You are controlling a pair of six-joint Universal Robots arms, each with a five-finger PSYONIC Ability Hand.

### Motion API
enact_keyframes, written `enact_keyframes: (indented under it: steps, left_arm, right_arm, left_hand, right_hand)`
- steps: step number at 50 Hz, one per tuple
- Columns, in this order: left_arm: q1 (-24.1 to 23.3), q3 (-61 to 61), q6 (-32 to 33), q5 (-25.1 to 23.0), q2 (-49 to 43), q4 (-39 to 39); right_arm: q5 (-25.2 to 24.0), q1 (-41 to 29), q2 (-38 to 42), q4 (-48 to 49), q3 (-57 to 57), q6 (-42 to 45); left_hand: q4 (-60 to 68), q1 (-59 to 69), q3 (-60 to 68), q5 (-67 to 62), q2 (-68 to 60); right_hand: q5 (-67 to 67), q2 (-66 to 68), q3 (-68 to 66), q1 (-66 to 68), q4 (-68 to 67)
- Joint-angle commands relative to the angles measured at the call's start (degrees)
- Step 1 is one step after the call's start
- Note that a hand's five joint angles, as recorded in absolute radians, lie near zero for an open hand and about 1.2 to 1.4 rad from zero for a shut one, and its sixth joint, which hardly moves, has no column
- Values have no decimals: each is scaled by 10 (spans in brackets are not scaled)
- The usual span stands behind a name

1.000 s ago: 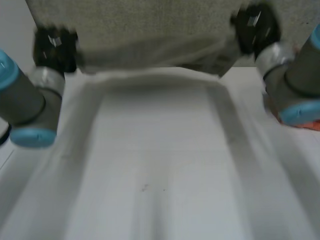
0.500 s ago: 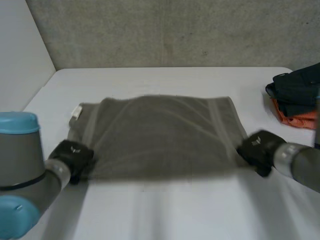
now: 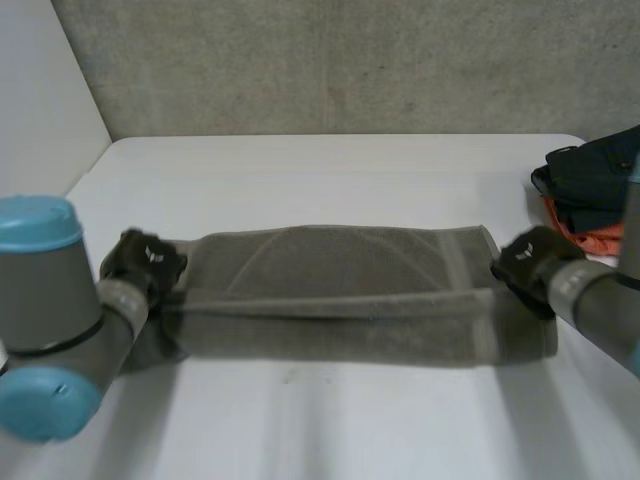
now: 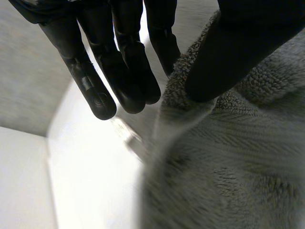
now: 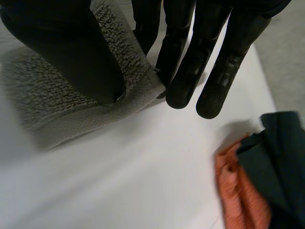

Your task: Fold the laundry.

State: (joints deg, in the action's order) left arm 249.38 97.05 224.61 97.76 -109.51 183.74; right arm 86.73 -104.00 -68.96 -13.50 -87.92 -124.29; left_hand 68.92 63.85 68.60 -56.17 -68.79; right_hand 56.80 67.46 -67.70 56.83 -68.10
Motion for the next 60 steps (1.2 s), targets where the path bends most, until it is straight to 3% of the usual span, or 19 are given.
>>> enact_keyframes:
  steps: [1,6,15,16,17,18,19,20,25,32,37,42,49,55,60]
  left_arm:
    - [-5,-164,1,20,-146,72]
    - [-8,-255,7,53,-222,73]
    - [-9,-345,6,53,-298,138]
    - [-9,-347,7,53,-301,151]
    - [-9,-348,7,53,-304,164]
    - [-11,-347,9,51,-307,187]
    - [-12,-346,9,51,-307,195]
    - [-14,-344,10,51,-307,203]
    - [-27,-319,7,52,-286,235]
    - [-24,-243,-2,53,-178,235]
    - [-22,-161,-28,40,-86,232]
    - [-15,-64,-128,-16,-9,226]
    - [-7,10,-228,-49,15,226]
    - [1,30,-235,-49,7,231]
    - [0,22,-232,-49,-15,233]
  right_arm:
    - [43,-44,140,73,157,-27]
    - [55,-50,231,91,274,-27]
    - [76,-60,347,111,431,-23]
    - [80,-60,356,112,446,-22]
    - [88,-60,371,113,469,-24]
    - [95,-60,378,113,482,-26]
    - [102,-60,384,112,492,-26]
    - [112,-61,388,112,501,-25]
    - [154,-70,370,108,529,-38]
    - [145,-61,250,110,453,-138]
    - [68,-57,121,110,317,-231]
    - [-13,-15,57,102,199,-263]
    - [-74,28,29,62,64,-268]
    - [-85,55,35,105,2,-269]
    - [-108,71,93,177,-2,-268]
  left_hand:
    - [111,161,114,-138,-112]
    - [111,161,114,-138,-112]
    - [111,161,114,-138,-112]
    - [104,155,108,-132,-106]
    - [14,65,18,-42,-16]
    - [-290,-239,-286,262,288]
    - [-494,-443,-491,467,493]
    - [-589,-539,-586,562,588]
    - [-589,-539,-586,562,588]
    - [-589,-539,-586,562,588]
    - [-589,-539,-586,562,588]
    - [-589,-539,-586,562,588]
    - [-589,-539,-586,562,588]
    - [-589,-538,-586,561,587]
    - [-589,-539,-586,562,588]
  right_hand:
    - [132,125,-123,232,-119]
    - [132,125,-123,232,-119]
    - [132,125,-123,232,-119]
    - [132,125,-123,232,-119]
    - [132,125,-123,232,-119]
    - [19,13,-10,119,-6]
    - [-293,-300,302,-193,306]
    - [-568,-575,577,-468,581]
    - [-568,-575,577,-468,581]
    - [-568,-575,577,-468,581]
    - [-568,-575,577,-468,581]
    - [-568,-575,577,-468,581]
    - [-542,-549,551,-443,555]
    - [-465,-471,474,-365,478]
    - [-386,-392,395,-286,399]
